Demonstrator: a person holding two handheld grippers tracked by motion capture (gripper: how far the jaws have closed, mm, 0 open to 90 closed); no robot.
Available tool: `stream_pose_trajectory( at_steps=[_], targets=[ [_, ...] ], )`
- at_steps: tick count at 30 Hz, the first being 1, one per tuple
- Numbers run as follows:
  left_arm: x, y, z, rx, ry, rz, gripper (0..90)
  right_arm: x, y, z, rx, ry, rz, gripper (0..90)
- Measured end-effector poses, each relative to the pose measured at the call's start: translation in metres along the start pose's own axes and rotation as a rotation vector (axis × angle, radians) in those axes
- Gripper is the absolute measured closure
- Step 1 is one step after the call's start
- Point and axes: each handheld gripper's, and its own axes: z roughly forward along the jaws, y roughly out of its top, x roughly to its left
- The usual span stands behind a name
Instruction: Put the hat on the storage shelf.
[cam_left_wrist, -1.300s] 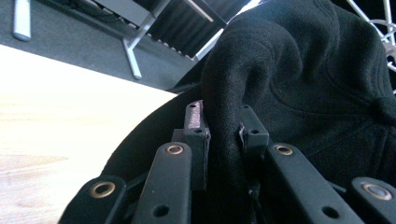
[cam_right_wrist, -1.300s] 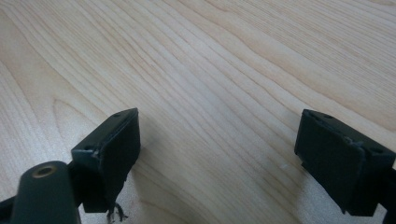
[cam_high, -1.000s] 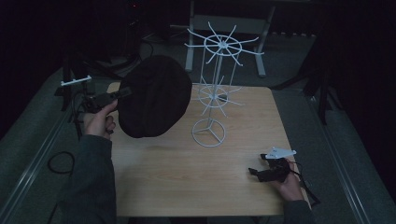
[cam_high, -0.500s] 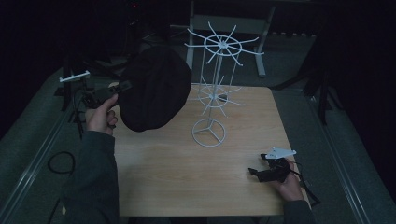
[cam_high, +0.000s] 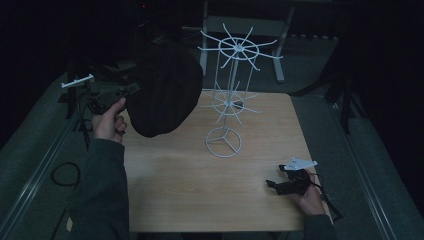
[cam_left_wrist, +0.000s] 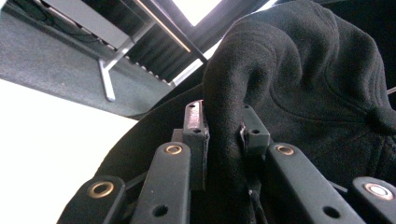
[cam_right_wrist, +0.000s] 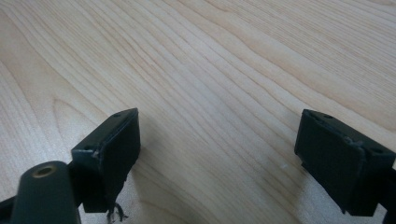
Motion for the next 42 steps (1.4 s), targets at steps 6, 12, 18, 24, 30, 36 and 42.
stream_pose_trajectory(
  at_steps=[6, 12, 18, 24, 30, 36, 42],
  targets=[
    [-0.006, 0.005, -0.001, -0.013, -0.018, 0.014, 78.4, 0.000, 0.000, 0.000, 0.001, 0.000, 0.000, 14.1],
    [-0.011, 0.009, -0.002, -0.021, -0.029, 0.014, 78.4, 0.000, 0.000, 0.000, 0.001, 0.000, 0.000, 14.1],
    [-0.011, 0.009, -0.002, -0.024, -0.044, 0.011, 78.3, 0.000, 0.000, 0.000, 0.001, 0.000, -0.001, 14.1],
    [-0.014, 0.011, -0.002, -0.031, -0.054, 0.017, 78.3, 0.000, 0.000, 0.000, 0.001, 0.000, 0.001, 14.1],
    [-0.019, 0.013, -0.001, -0.033, -0.070, 0.022, 78.2, 0.000, 0.000, 0.000, 0.000, 0.000, 0.001, 14.1],
    [-0.020, 0.014, -0.002, -0.047, -0.104, 0.000, 78.2, 0.000, 0.000, 0.000, 0.000, 0.000, 0.001, 14.1],
    [-0.021, 0.015, -0.002, -0.057, -0.125, -0.010, 78.2, 0.000, 0.000, 0.000, 0.000, 0.000, 0.001, 14.1]
  ],
)
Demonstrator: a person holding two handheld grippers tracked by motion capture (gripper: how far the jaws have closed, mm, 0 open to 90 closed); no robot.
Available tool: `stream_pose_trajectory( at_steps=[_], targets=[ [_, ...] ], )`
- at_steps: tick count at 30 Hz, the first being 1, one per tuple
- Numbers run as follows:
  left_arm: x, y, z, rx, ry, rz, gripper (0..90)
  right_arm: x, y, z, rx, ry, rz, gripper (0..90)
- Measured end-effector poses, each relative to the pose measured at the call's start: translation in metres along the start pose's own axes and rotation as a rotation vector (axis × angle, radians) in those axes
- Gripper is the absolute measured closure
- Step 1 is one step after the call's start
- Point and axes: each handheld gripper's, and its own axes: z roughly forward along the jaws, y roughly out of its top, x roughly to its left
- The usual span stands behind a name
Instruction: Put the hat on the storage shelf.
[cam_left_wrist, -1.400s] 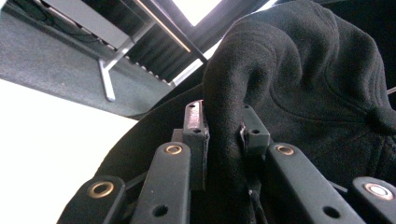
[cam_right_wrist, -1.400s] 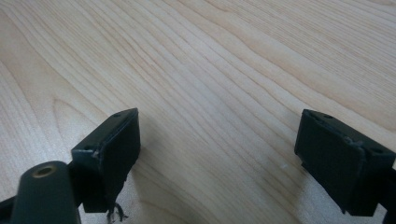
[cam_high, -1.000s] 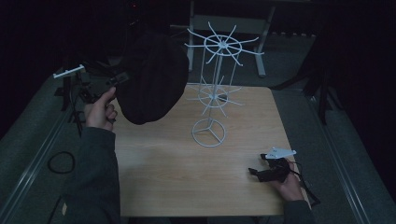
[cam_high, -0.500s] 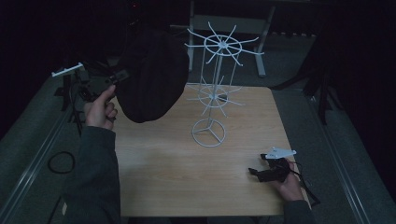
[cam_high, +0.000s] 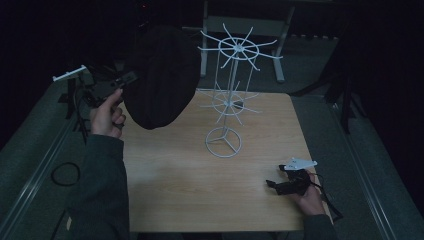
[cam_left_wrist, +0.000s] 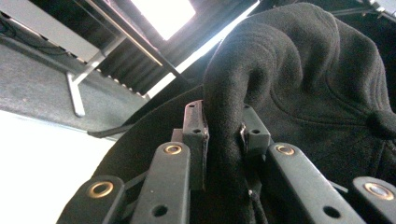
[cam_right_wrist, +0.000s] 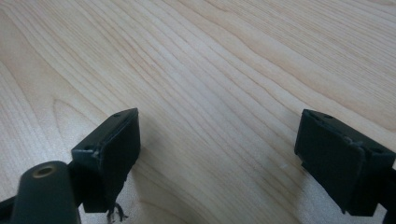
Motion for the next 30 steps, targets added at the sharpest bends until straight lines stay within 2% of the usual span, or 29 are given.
stream_pose_trajectory(
  at_steps=[8, 30],
  targets=[
    [-0.001, 0.002, 0.001, -0.021, -0.016, -0.029, 78.2, 0.000, 0.000, 0.000, 0.000, 0.000, 0.000, 14.1],
    [-0.005, 0.002, 0.015, -0.044, -0.069, -0.064, 78.0, 0.000, 0.000, 0.000, -0.001, 0.000, 0.000, 14.1]
  ],
)
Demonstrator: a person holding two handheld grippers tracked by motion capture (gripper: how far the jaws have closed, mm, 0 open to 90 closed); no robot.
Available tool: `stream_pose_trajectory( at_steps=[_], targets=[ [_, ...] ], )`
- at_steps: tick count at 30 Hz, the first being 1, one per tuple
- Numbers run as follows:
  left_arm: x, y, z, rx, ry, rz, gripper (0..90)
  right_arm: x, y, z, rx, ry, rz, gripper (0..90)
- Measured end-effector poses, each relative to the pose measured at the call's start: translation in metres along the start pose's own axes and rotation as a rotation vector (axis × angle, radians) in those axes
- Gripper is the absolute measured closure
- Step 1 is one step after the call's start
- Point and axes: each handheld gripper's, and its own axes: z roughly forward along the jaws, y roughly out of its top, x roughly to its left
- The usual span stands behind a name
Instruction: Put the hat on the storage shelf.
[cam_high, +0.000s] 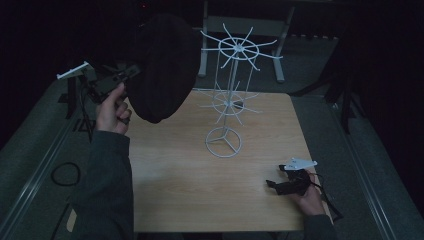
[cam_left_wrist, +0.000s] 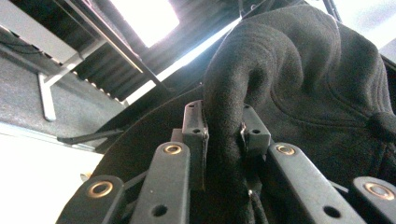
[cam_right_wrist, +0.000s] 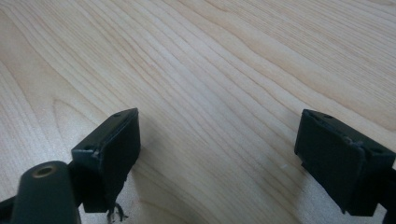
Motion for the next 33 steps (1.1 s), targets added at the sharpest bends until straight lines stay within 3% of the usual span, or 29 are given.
stream_pose_trajectory(
  at_steps=[18, 33],
  targets=[
    [-0.005, -0.003, 0.019, -0.018, -0.008, -0.030, 78.0, 0.000, 0.000, 0.000, 0.000, 0.000, 0.001, 14.1],
    [-0.007, -0.011, 0.030, 0.005, 0.031, -0.018, 77.8, 0.000, 0.000, 0.000, 0.000, 0.000, 0.001, 14.1]
  ],
)
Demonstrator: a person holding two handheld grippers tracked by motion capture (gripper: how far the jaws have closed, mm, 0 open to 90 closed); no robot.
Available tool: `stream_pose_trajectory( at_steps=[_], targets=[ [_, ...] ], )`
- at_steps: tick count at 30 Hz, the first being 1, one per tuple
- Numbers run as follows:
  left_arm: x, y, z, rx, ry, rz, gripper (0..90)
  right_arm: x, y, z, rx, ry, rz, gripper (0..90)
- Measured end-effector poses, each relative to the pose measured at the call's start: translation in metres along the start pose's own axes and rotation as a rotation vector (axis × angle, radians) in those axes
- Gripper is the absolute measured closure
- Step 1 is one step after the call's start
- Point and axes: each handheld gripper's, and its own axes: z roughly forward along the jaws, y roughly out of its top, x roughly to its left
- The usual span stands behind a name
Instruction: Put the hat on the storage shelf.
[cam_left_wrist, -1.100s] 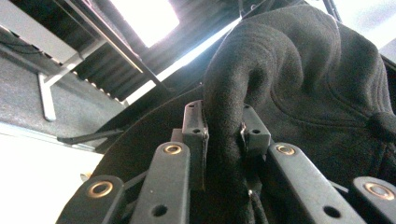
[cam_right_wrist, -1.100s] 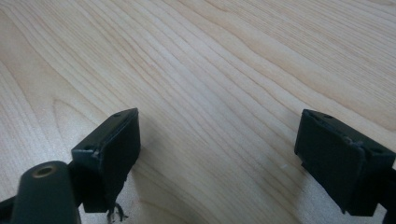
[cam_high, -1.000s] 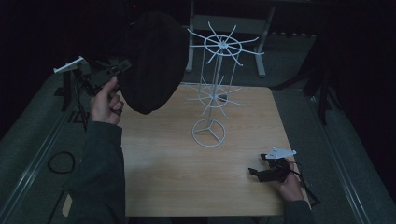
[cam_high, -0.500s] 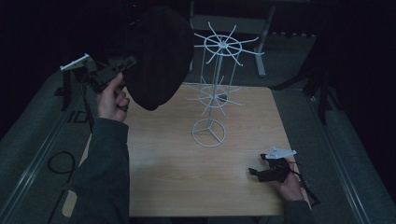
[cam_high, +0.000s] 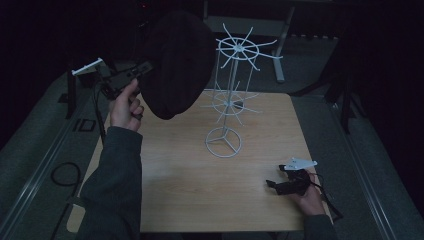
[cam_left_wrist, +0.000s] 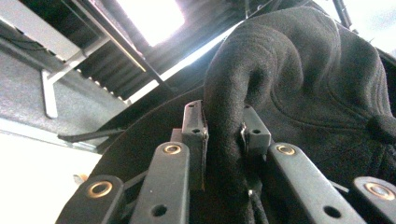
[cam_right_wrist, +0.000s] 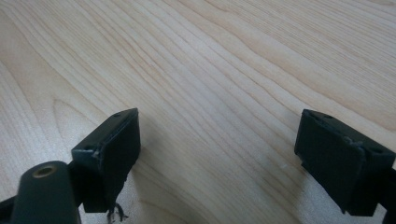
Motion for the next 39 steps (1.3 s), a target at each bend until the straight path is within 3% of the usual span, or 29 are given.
stream_pose_trajectory(
  at_steps=[14, 22, 28, 33, 39],
  targets=[
    [0.001, -0.012, 0.019, 0.059, 0.018, 0.015, 77.4, 0.000, 0.000, 0.000, 0.000, 0.000, 0.000, 14.2],
    [-0.009, -0.015, 0.025, 0.090, 0.084, 0.096, 77.1, 0.000, 0.000, 0.000, 0.000, 0.000, -0.002, 14.2],
    [-0.007, -0.018, 0.028, 0.116, 0.138, 0.113, 77.5, 0.000, 0.000, 0.000, 0.000, 0.000, 0.000, 14.2],
    [0.002, -0.020, 0.027, 0.121, 0.145, 0.087, 77.1, 0.000, 0.000, 0.000, 0.000, 0.000, 0.001, 14.2],
    [0.003, -0.020, 0.028, 0.133, 0.170, 0.098, 74.2, 0.000, 0.000, 0.000, 0.000, 0.000, 0.002, 14.2]
  ],
)
